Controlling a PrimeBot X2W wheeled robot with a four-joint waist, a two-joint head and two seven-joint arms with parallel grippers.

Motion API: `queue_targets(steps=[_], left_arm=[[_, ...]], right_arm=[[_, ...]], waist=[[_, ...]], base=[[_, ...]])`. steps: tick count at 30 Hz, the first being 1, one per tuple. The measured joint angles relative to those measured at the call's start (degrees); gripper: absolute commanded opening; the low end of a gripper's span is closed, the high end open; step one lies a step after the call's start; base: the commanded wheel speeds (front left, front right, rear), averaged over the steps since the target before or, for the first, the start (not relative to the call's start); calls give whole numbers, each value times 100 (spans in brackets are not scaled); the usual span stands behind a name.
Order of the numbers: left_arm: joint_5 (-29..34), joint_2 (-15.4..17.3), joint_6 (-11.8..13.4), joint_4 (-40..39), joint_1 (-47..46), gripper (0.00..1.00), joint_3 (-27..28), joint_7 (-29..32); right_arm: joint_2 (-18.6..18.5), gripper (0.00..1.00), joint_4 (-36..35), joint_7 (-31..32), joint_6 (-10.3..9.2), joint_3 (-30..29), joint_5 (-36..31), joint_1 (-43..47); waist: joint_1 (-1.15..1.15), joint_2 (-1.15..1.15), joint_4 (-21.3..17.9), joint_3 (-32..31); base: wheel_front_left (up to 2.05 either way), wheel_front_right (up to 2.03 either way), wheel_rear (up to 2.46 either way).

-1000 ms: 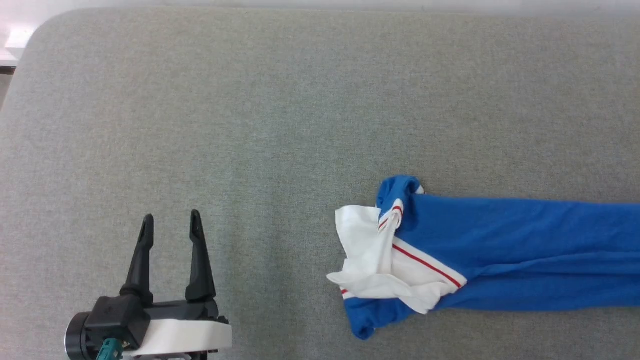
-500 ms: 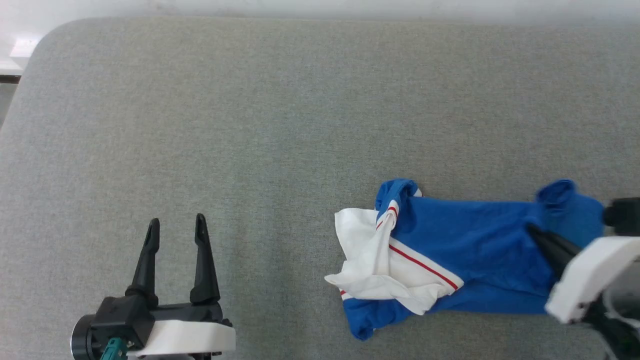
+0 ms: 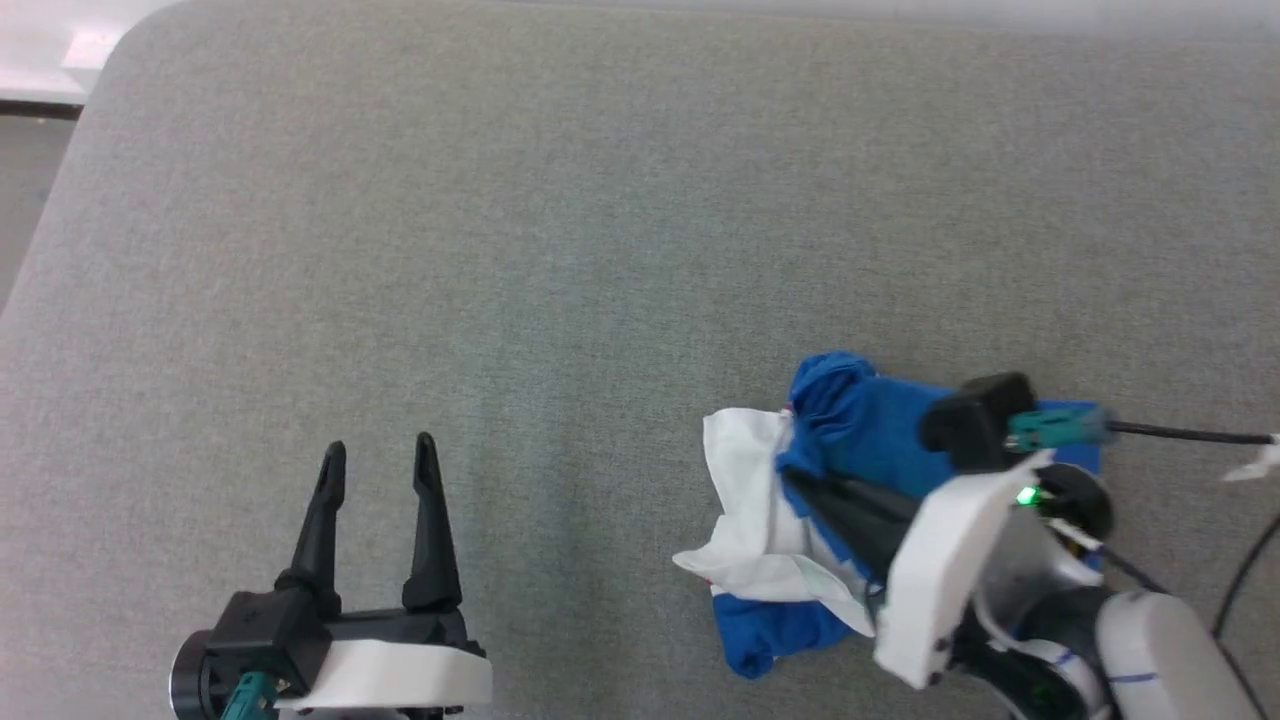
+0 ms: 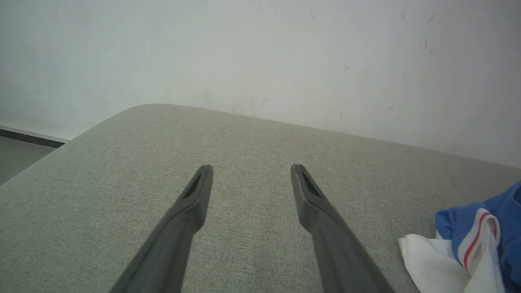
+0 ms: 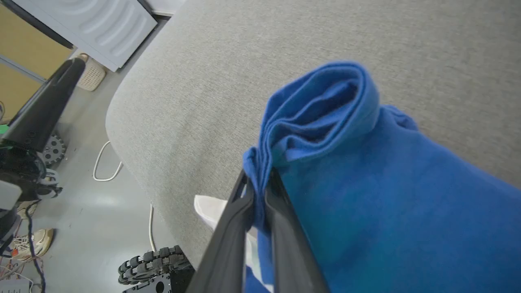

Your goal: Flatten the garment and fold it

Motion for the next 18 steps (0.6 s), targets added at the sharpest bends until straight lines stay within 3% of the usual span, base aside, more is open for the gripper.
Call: queue_targets(steps=[6,11,12,13,18], left_arm=[[-37,-47,-9,67,-32,100,-24,-7],[-47,-122,-67,189,-87,100,-56,-13],[-56,-135,-92,212,-114,100,-58,-13],[-59,-148,-98,227,-133,100,-56,-14],[-96,-188,-152,344,-151,100,-68,-51]], right_arm=[[115,0,452,41,0,356,-170,-255],[258,0,1196,-55,0,357,-700,-424],[274,27,1356,-57,0,372,-808,-459],[324,100,1522,-58,0,354,-889,-483],[498,100,1866,-230,8,498,-1114,-632]], waist=[[0,0,119,85],[0,0,178,111],[0,0,182,108],[0,0,183,103],[0,0,166,56]], base=[[0,0,0],[0,0,0],[0,0,0],[0,0,0],[0,0,0]])
